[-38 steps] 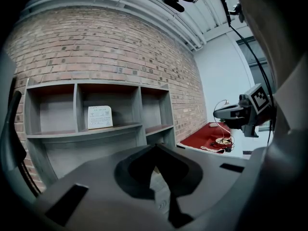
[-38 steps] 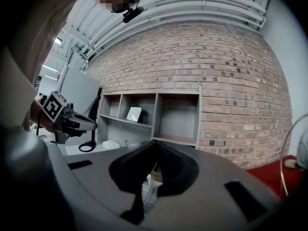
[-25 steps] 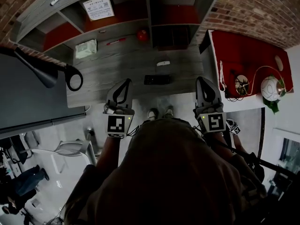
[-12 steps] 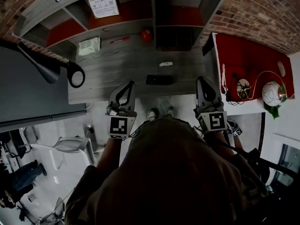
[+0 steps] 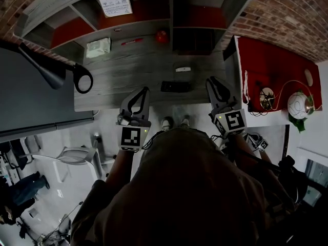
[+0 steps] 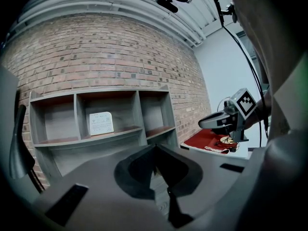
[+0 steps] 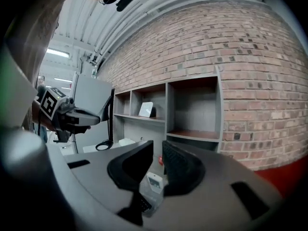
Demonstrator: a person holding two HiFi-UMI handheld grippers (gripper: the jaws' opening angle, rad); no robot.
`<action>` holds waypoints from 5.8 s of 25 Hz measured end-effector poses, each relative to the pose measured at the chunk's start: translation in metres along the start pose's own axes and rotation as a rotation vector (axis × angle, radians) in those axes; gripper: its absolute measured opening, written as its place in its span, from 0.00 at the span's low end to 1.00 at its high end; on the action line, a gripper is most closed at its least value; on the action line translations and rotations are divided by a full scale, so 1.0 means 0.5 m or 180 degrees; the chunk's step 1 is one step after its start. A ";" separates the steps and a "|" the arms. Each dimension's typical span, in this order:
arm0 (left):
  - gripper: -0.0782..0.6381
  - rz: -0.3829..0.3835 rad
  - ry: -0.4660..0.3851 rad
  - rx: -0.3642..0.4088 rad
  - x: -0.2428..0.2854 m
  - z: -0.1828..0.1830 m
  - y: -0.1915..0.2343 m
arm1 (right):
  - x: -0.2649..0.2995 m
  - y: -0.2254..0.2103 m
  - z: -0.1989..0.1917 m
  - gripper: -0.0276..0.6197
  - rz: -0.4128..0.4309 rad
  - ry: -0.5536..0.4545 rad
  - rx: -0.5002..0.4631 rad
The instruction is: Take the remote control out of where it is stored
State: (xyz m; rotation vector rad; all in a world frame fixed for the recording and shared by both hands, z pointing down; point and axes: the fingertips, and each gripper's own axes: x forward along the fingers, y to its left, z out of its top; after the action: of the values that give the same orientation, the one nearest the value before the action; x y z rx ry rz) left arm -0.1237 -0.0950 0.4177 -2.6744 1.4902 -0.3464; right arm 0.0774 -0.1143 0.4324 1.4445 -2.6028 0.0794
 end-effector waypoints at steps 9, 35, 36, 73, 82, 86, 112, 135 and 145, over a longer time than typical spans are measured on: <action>0.12 -0.0082 0.0166 -0.0023 -0.009 -0.027 -0.023 | 0.115 0.008 -0.115 0.39 0.0197 0.0599 0.0004; 0.12 0.0110 0.0414 0.0062 -0.034 -0.080 0.030 | 0.304 0.003 -0.419 0.51 -0.0550 0.1676 0.0967; 0.12 0.0113 0.0400 0.0070 -0.032 -0.078 0.031 | 0.307 0.003 -0.423 0.51 -0.0568 0.1687 0.0979; 0.12 0.0051 0.0279 0.0065 0.015 -0.057 0.019 | 0.254 -0.035 -0.244 0.51 -0.0289 0.0928 0.0735; 0.12 0.0143 0.0052 0.0054 0.043 -0.005 0.048 | 0.165 -0.059 -0.056 0.50 -0.0198 0.0278 0.0437; 0.12 0.0213 -0.0074 0.0083 0.051 0.028 0.074 | 0.115 -0.063 0.025 0.50 -0.0176 0.0010 0.0237; 0.12 0.0163 -0.0374 0.0137 0.051 0.136 0.075 | -0.105 -0.060 0.179 0.50 -0.0579 -0.0782 -0.0057; 0.12 0.0035 -0.0389 0.0056 0.062 0.131 0.037 | -0.026 -0.115 0.015 0.50 0.0088 0.0401 -0.0642; 0.12 -0.0034 -0.0328 -0.0006 0.069 0.112 0.015 | 0.080 -0.142 -0.177 0.50 0.0949 0.1485 -0.1271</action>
State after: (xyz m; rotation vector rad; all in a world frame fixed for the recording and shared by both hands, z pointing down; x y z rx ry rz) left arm -0.1001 -0.1312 0.3675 -2.6583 1.4486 -0.2044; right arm 0.1272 -0.1747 0.5242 0.7865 -2.2558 -0.0591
